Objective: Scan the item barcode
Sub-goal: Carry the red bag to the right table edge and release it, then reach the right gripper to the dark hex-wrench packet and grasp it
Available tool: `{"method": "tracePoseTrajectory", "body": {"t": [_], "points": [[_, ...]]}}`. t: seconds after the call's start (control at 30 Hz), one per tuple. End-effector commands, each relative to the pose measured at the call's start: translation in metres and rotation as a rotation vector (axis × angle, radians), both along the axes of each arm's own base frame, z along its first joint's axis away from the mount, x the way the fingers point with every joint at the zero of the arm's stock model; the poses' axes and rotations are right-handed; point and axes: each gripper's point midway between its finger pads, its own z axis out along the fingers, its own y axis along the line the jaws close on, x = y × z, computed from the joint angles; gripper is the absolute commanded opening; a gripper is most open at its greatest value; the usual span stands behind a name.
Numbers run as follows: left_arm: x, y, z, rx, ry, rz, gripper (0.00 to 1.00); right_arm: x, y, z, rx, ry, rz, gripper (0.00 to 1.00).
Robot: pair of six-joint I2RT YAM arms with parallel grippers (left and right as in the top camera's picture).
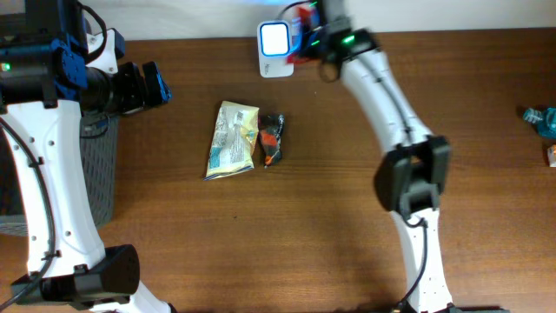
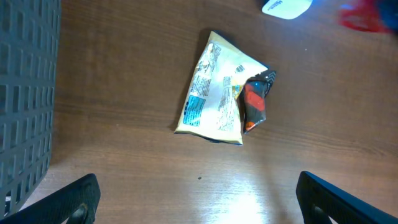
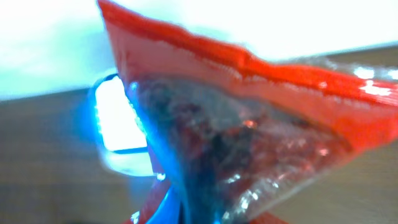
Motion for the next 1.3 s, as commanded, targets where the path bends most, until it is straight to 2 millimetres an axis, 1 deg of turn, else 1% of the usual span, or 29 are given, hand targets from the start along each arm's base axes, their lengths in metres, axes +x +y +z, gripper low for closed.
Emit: {"method": "tracePoseTrajectory", "body": {"t": [0.0,0.03,0.07,0.13,0.17,0.2,0.23,0.27,0.33,0.37,0.4,0.5,0.57,0.6,0.63,0.73,0.77,0.8,0.87,0.93,0.97,1.0,1.03,1.07,1.1,1.13,1.17,1.2,1.27], "points": [[-0.002,0.0,0.005,-0.002,-0.013,0.008,0.99,-0.011,-0.151,0.065,-0.031,-0.018,-0.354,0.04],[-0.002,0.0,0.005,-0.002,-0.013,0.008,0.99,-0.028,-0.191,0.051,-0.046,0.067,-0.434,0.04],[-0.002,0.0,0.005,-0.002,-0.013,0.008,0.99,-0.05,-0.235,0.034,-0.068,0.164,-0.512,0.04],[-0.002,0.0,0.005,-0.002,-0.013,0.008,0.99,-0.094,-0.312,0.006,-0.097,0.326,-0.659,0.04],[-0.002,0.0,0.005,-0.002,-0.013,0.008,0.99,-0.106,-0.33,-0.001,-0.095,0.364,-0.694,0.04],[-0.002,0.0,0.005,-0.002,-0.013,0.008,0.99,-0.123,-0.354,-0.011,-0.088,0.415,-0.741,0.04],[-0.002,0.0,0.005,-0.002,-0.013,0.008,0.99,-0.147,-0.383,-0.024,-0.074,0.485,-0.804,0.04],[-0.002,0.0,0.005,-0.002,-0.013,0.008,0.99,-0.164,-0.399,-0.033,-0.065,0.533,-0.839,0.04],[-0.002,0.0,0.005,-0.002,-0.013,0.008,0.99,-0.193,-0.422,-0.056,-0.039,0.624,-0.891,0.04],[-0.002,0.0,0.005,-0.002,-0.013,0.008,0.99,-0.206,-0.427,-0.066,-0.031,0.667,-0.907,0.04],[-0.002,0.0,0.005,-0.002,-0.013,0.008,0.99,-0.223,-0.433,-0.083,-0.02,0.728,-0.925,0.04],[-0.002,0.0,0.005,-0.002,-0.013,0.008,0.99,-0.248,-0.444,-0.116,0.0,0.805,-0.959,0.04],[-0.002,0.0,0.005,-0.002,-0.013,0.008,0.99,-0.257,-0.454,-0.135,0.012,0.813,-0.985,0.04],[-0.002,0.0,0.005,-0.002,-0.013,0.008,0.99,-0.262,-0.458,-0.14,0.018,0.816,-0.997,0.04],[-0.002,0.0,0.005,-0.002,-0.013,0.008,0.99,-0.268,-0.465,-0.142,0.026,0.816,-1.016,0.1],[-0.002,0.0,0.005,-0.002,-0.013,0.008,0.99,-0.273,-0.481,-0.14,0.012,0.797,-1.005,0.25],[-0.002,0.0,0.005,-0.002,-0.013,0.008,0.99,-0.276,-0.489,-0.139,0.002,0.79,-0.987,0.38],[-0.002,0.0,0.005,-0.002,-0.013,0.008,0.99,-0.279,-0.495,-0.137,0.002,0.784,-0.994,0.56],[-0.002,0.0,0.005,-0.002,-0.013,0.008,0.99,-0.281,-0.506,-0.128,-0.013,0.766,-0.974,0.99],[-0.002,0.0,0.005,-0.002,-0.013,0.008,0.99,-0.28,-0.511,-0.107,-0.025,0.744,-0.964,0.99],[-0.002,0.0,0.005,-0.002,-0.013,0.008,0.99,-0.278,-0.513,-0.091,-0.03,0.725,-0.965,0.99],[-0.002,0.0,0.005,-0.002,-0.013,0.008,0.99,-0.275,-0.513,-0.068,-0.039,0.691,-0.969,0.99],[-0.002,0.0,0.005,-0.002,-0.013,0.008,0.99,-0.27,-0.512,-0.033,-0.05,0.632,-0.973,0.98],[-0.002,0.0,0.005,-0.002,-0.013,0.008,0.99,-0.267,-0.509,-0.011,-0.047,0.59,-0.974,0.99],[-0.002,0.0,0.005,-0.002,-0.013,0.008,0.99,-0.261,-0.501,0.02,-0.026,0.519,-0.959,0.99],[-0.002,0.0,0.005,-0.002,-0.013,0.008,0.99,-0.258,-0.495,0.038,-0.015,0.478,-0.947,0.99],[-0.002,0.0,0.005,-0.002,-0.013,0.008,0.99,-0.255,-0.481,0.064,0.009,0.422,-0.919,0.99],[-0.002,0.0,0.005,-0.002,-0.013,0.008,0.99,-0.25,-0.458,0.092,0.042,0.361,-0.866,0.99],[-0.002,0.0,0.005,-0.002,-0.013,0.008,0.99,-0.238,-0.416,0.126,0.074,0.286,-0.757,0.99]]}}
